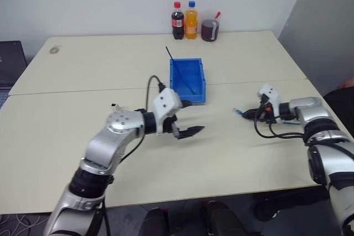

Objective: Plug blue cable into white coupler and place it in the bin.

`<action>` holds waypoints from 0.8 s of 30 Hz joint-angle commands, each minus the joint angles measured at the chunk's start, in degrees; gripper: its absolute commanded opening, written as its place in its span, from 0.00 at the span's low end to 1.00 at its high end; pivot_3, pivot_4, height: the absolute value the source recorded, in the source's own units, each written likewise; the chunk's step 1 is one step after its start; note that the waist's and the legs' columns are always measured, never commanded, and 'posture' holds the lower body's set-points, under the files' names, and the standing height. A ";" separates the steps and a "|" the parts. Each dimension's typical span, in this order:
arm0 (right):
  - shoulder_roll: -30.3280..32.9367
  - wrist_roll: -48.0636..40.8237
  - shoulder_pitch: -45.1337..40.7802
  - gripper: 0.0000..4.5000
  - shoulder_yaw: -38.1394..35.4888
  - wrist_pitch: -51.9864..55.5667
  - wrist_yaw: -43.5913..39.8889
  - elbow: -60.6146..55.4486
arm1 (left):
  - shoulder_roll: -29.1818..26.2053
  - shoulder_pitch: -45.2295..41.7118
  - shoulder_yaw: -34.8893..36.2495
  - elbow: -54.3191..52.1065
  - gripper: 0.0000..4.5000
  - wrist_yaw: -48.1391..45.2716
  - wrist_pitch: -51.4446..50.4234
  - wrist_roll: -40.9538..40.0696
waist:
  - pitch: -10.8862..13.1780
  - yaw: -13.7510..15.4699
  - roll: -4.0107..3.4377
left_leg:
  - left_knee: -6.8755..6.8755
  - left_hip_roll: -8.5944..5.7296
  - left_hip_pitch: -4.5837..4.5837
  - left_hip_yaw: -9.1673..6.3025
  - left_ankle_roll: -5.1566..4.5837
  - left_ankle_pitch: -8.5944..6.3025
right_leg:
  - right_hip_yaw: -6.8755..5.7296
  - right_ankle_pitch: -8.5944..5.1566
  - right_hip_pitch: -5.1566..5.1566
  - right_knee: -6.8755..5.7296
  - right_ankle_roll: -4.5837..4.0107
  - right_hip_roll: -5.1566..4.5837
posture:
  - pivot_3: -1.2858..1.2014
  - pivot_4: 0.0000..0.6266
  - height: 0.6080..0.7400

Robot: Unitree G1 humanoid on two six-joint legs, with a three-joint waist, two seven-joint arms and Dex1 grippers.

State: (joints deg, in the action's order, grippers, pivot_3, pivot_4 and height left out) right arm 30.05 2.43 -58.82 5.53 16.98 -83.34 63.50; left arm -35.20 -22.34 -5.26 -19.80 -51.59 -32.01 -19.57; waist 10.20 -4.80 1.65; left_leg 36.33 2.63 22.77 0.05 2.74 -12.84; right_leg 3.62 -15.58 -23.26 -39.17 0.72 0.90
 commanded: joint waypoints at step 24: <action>-15.89 -14.27 -3.58 0.45 32.08 16.04 -7.10 -5.16 | 8.58 68.64 12.40 -28.88 1.00 11.33 30.35 14.02 | -0.47 -0.42 0.62 | -0.32 0.47 -0.93 0.35 -0.02 -0.06 | 0.27 -0.27 0.23 0.07 -0.48 0.05 | 0.52 0.24 1.00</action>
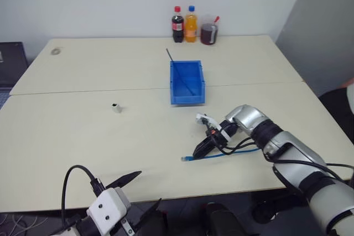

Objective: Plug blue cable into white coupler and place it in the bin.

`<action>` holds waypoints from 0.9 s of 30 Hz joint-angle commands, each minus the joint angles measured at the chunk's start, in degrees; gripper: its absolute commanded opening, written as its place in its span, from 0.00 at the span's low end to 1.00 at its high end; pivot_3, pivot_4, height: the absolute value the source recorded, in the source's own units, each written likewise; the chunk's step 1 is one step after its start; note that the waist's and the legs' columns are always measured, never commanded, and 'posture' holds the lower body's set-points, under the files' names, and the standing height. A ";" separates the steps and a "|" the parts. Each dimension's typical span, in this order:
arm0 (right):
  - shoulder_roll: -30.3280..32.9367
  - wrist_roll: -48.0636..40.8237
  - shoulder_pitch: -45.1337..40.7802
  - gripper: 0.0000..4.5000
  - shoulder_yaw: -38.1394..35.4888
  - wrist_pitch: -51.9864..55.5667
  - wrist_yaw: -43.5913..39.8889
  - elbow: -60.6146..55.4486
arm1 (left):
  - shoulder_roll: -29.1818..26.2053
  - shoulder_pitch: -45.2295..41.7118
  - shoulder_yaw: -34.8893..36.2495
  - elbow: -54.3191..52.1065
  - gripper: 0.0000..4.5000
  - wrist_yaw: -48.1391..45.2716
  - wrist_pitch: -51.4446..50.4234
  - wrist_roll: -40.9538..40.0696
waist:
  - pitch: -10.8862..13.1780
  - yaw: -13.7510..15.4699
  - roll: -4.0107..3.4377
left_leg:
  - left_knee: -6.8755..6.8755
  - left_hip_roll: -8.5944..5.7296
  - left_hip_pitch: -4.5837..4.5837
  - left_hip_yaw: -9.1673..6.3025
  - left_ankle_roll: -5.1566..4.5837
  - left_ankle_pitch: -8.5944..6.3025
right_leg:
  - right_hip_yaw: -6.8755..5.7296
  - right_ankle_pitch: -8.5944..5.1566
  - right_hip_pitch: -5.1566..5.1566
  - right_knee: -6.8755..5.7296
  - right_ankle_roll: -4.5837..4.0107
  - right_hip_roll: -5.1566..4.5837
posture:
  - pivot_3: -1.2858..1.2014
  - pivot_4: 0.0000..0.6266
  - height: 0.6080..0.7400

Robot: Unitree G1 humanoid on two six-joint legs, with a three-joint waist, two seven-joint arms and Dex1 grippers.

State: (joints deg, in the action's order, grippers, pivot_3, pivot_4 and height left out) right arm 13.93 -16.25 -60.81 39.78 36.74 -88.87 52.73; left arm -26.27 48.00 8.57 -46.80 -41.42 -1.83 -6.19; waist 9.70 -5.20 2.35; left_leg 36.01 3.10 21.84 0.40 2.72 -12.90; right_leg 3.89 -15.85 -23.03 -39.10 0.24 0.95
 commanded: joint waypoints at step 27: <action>20.88 0.62 28.95 0.58 -19.04 -4.22 15.50 -58.08 | -20.24 -35.50 -3.42 18.08 1.00 -22.54 -9.84 -18.38 | 0.29 1.37 -0.45 | 0.30 0.52 0.96 0.34 0.28 -0.59 | 0.01 -0.11 -0.67 -0.03 0.34 0.82 | 0.52 0.24 1.00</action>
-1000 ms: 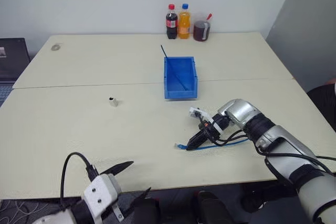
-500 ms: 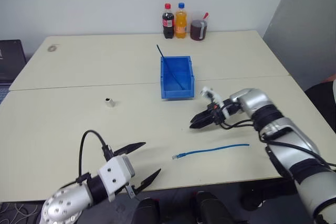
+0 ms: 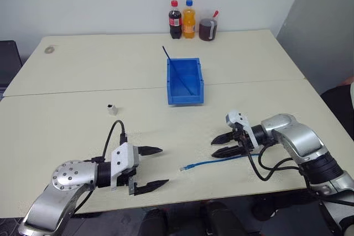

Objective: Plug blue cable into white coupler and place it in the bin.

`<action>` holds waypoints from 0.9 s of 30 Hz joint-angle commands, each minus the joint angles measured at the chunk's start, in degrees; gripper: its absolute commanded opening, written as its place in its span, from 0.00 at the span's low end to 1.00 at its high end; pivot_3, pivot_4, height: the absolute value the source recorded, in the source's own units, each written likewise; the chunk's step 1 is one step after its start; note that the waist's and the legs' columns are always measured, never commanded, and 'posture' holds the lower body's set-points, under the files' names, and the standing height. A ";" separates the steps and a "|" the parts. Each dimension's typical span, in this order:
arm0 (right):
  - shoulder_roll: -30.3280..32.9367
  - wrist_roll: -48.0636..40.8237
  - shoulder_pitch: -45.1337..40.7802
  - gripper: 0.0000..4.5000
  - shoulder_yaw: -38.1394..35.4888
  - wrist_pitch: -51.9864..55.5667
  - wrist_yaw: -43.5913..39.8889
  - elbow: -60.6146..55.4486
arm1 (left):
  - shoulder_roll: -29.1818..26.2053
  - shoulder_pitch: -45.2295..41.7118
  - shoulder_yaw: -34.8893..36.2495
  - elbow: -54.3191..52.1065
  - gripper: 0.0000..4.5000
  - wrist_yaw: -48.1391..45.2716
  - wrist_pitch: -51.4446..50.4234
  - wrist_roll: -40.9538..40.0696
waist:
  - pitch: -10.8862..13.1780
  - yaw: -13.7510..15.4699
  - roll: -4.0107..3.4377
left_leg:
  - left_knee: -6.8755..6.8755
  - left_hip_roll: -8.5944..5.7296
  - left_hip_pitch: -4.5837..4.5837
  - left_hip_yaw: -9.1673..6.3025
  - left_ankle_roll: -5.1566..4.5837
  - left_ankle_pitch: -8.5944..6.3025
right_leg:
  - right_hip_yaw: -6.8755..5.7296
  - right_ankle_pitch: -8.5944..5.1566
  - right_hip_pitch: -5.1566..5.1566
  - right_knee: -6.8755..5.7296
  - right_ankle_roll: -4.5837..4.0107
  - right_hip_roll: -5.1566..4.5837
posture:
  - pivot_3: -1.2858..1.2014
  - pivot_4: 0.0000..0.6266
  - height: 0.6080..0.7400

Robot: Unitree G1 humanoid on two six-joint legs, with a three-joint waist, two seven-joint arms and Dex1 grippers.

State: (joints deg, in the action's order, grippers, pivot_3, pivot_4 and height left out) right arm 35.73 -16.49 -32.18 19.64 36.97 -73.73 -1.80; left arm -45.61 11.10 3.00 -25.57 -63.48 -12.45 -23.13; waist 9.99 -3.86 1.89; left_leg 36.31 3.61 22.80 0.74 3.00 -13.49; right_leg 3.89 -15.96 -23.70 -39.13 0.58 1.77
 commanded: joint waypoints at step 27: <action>-4.14 13.43 6.19 0.01 6.87 -34.21 3.33 10.81 | -0.04 9.32 4.06 -10.26 1.00 6.40 1.37 -0.04 | -0.11 0.94 0.12 | 0.46 0.06 -0.38 -0.03 0.00 0.00 | 0.14 0.07 0.55 -0.01 -0.15 0.03 | 0.52 0.24 1.00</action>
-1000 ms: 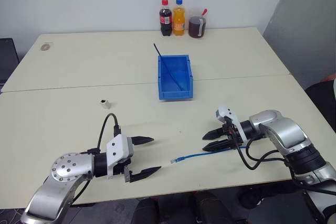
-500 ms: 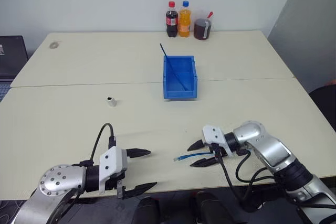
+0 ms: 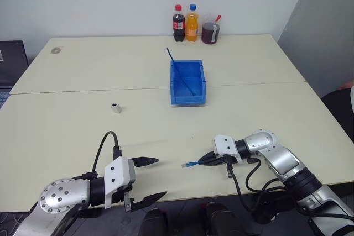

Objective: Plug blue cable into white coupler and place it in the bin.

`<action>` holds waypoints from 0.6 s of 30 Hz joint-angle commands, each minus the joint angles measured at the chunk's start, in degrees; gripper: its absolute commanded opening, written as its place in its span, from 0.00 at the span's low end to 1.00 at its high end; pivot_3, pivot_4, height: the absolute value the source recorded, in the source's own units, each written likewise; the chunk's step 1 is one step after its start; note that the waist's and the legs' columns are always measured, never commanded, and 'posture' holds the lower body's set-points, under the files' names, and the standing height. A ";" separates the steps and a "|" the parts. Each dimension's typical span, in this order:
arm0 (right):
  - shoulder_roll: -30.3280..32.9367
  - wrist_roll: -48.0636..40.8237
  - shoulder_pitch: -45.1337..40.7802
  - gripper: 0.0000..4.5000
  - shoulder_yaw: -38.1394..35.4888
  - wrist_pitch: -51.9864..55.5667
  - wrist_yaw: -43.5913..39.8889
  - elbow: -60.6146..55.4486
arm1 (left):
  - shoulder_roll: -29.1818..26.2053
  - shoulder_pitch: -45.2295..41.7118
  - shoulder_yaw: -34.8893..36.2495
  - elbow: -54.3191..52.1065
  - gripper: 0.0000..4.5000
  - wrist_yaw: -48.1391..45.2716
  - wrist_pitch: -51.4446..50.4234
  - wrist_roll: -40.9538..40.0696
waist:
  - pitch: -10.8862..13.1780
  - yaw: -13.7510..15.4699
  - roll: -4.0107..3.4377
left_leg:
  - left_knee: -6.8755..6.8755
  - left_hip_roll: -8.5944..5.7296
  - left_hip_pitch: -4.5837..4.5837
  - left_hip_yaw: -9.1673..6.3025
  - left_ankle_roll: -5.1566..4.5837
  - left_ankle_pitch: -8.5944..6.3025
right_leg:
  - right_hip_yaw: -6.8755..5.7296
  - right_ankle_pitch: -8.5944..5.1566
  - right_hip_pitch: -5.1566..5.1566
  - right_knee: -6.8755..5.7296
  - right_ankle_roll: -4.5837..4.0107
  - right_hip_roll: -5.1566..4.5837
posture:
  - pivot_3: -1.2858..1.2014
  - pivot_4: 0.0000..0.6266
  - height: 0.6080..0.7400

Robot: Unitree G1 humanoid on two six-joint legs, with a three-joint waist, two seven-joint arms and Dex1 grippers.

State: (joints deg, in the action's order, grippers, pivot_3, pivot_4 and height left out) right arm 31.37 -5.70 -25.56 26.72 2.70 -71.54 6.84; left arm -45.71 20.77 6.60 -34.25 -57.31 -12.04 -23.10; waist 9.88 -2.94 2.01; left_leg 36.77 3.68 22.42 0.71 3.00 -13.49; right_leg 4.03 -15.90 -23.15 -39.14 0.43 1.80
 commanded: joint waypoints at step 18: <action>-4.20 24.29 -7.16 0.01 0.83 -23.30 25.46 16.37 | 0.03 2.19 2.26 -2.91 1.00 1.73 0.90 -0.08 | 0.02 -0.19 -0.02 | 0.00 0.03 0.13 0.07 0.00 0.00 | 0.06 0.06 -0.13 0.02 -0.03 0.03 | 0.52 0.24 1.00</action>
State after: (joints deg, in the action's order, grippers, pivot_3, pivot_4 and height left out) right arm 26.46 13.60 -34.13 26.50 -20.08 -50.00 22.09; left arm -45.78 22.61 7.27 -34.95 -55.78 -11.83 -22.94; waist 9.90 -3.13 1.99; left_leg 36.76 3.71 22.52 0.78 3.01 -13.50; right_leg 4.11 -15.83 -23.26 -39.13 0.41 1.82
